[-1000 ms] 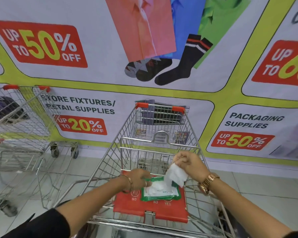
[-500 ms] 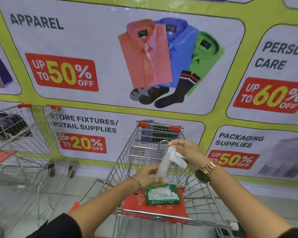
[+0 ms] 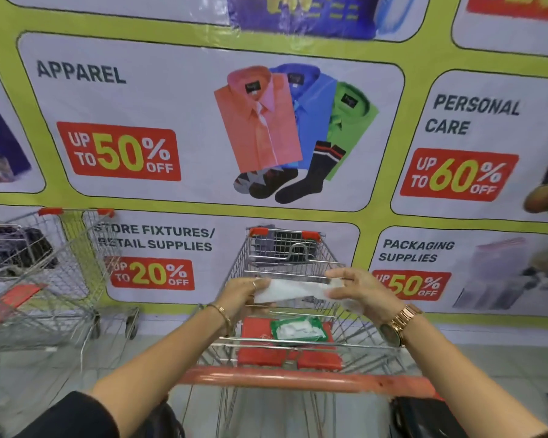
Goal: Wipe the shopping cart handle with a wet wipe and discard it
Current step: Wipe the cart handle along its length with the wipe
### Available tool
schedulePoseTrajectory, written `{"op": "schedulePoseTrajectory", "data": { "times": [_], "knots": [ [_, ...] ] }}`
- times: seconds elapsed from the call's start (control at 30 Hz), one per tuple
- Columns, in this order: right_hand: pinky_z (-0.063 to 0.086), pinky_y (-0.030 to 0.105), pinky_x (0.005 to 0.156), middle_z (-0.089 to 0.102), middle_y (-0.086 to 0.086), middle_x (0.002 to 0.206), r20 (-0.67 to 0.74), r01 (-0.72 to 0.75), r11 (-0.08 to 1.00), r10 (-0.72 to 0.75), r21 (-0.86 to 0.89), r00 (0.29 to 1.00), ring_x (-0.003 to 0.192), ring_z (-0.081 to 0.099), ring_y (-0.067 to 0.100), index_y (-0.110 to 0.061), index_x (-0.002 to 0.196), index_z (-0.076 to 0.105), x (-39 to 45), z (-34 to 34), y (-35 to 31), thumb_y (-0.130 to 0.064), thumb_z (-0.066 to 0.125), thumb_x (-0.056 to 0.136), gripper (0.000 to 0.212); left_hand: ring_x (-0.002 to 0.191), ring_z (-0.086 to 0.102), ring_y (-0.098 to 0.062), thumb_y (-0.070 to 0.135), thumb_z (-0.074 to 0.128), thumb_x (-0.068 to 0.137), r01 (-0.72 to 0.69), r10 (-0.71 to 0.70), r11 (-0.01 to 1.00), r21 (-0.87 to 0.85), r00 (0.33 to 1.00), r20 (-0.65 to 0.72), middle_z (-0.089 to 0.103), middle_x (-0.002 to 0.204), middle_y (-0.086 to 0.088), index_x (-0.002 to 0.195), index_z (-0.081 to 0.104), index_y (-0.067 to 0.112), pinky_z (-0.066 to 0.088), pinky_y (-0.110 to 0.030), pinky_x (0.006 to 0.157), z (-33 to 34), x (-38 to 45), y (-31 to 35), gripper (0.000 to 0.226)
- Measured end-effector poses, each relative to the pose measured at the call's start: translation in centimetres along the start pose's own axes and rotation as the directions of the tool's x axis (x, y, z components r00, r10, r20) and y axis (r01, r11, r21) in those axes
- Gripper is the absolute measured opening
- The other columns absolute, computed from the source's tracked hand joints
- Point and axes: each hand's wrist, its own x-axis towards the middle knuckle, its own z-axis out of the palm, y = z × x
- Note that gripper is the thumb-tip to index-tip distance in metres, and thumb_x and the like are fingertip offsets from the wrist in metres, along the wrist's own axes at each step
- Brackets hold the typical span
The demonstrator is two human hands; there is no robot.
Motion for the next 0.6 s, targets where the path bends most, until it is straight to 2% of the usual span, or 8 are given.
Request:
{"op": "schedulePoseTrajectory", "data": {
  "times": [0.03, 0.07, 0.13, 0.23, 0.3, 0.4, 0.5, 0.6],
  "knots": [
    [0.046, 0.045, 0.094, 0.058, 0.011, 0.113, -0.024, 0.012, 0.999, -0.013, -0.032, 1.0, 0.104, 0.054, 0.026, -0.024, 0.085, 0.061, -0.6, -0.1, 0.4, 0.003, 0.069, 0.072, 0.03, 0.064, 0.063, -0.025, 0.005, 0.057, 0.086, -0.014, 0.013, 1.0, -0.011, 1.0, -0.024, 0.06, 0.083, -0.016, 0.08, 0.059, 0.001, 0.056, -0.022, 0.043, 0.2, -0.6, 0.0, 0.008],
    [0.046, 0.046, 0.094, 0.059, 0.013, 0.113, -0.051, 0.034, 0.998, -0.036, -0.05, 0.998, 0.104, 0.055, 0.027, -0.025, 0.084, 0.062, -1.2, -0.1, 0.7, 0.005, 0.068, 0.072, 0.033, 0.066, 0.061, -0.027, 0.003, 0.056, 0.086, -0.03, 0.029, 0.999, -0.013, 0.999, -0.044, 0.059, 0.083, -0.016, 0.079, 0.059, 0.0, 0.056, -0.023, 0.042, 0.3, -1.1, -0.1, 0.008],
    [0.053, 0.033, 0.078, 0.063, 0.013, 0.103, -0.122, 0.087, 0.995, -0.092, -0.049, 0.988, 0.09, 0.059, 0.024, -0.023, 0.079, 0.064, -2.5, -0.3, 1.0, 0.004, 0.064, 0.077, 0.027, 0.065, 0.062, -0.026, 0.0, 0.056, 0.085, -0.058, 0.058, 0.998, 0.004, 0.996, -0.073, 0.059, 0.083, -0.016, 0.079, 0.06, 0.0, 0.056, -0.022, 0.042, 0.6, -2.3, -0.2, 0.007],
    [0.049, 0.011, 0.049, 0.065, 0.004, 0.08, -0.23, 0.126, 0.989, -0.14, -0.075, 0.963, 0.067, 0.058, 0.014, -0.015, 0.077, 0.067, -4.1, -1.1, 1.2, -0.001, 0.061, 0.081, 0.015, 0.064, 0.064, -0.021, -0.004, 0.058, 0.083, -0.119, 0.13, 0.987, 0.108, 0.986, -0.105, 0.062, 0.091, -0.018, 0.095, 0.064, -0.009, 0.054, -0.016, 0.042, 1.0, -3.6, -0.4, 0.015],
    [0.048, 0.012, 0.046, 0.064, 0.002, 0.074, -0.239, 0.14, 0.989, -0.146, -0.042, 0.96, 0.062, 0.057, 0.013, -0.015, 0.074, 0.068, -5.0, -1.9, 1.3, -0.005, 0.059, 0.083, 0.016, 0.072, 0.062, -0.019, -0.004, 0.06, 0.081, -0.168, 0.19, 0.968, 0.188, 0.976, -0.107, 0.062, 0.099, -0.018, 0.105, 0.062, -0.013, 0.054, -0.013, 0.045, 1.3, -4.5, -0.5, 0.025],
    [0.046, 0.011, 0.043, 0.063, 0.002, 0.077, -0.17, 0.14, 0.99, -0.135, 0.015, 0.976, 0.064, 0.056, 0.014, -0.017, 0.078, 0.067, -6.6, -3.0, 1.4, -0.009, 0.053, 0.088, 0.02, 0.076, 0.061, -0.016, -0.001, 0.062, 0.081, -0.211, 0.244, 0.952, 0.223, 0.96, -0.135, 0.064, 0.103, -0.016, 0.107, 0.063, -0.01, 0.055, -0.012, 0.051, 2.1, -6.0, -0.8, 0.028],
    [0.04, 0.012, 0.054, 0.058, 0.007, 0.086, -0.068, 0.176, 0.94, -0.204, -0.292, 0.977, 0.072, 0.05, 0.014, -0.002, 0.09, 0.067, -8.3, -3.6, 2.2, -0.016, 0.045, 0.092, 0.026, 0.081, 0.061, -0.019, 0.004, 0.061, 0.083, -0.242, 0.287, 0.942, 0.232, 0.94, -0.187, 0.067, 0.098, -0.008, 0.104, 0.067, -0.004, 0.056, -0.02, 0.065, 3.0, -7.8, -1.4, 0.023],
    [0.037, 0.019, 0.067, 0.051, 0.005, 0.093, 0.002, 0.267, 0.722, -0.345, -0.639, 0.939, 0.086, 0.048, 0.018, 0.002, 0.089, 0.065, -9.9, -4.4, 3.0, -0.023, 0.042, 0.094, 0.034, 0.09, 0.059, -0.017, 0.005, 0.058, 0.085, -0.308, 0.365, 0.917, 0.255, 0.904, -0.222, 0.064, 0.106, -0.003, 0.111, 0.063, -0.005, 0.054, -0.01, 0.064, 4.2, -10.0, -2.2, 0.029]
  ]
}}
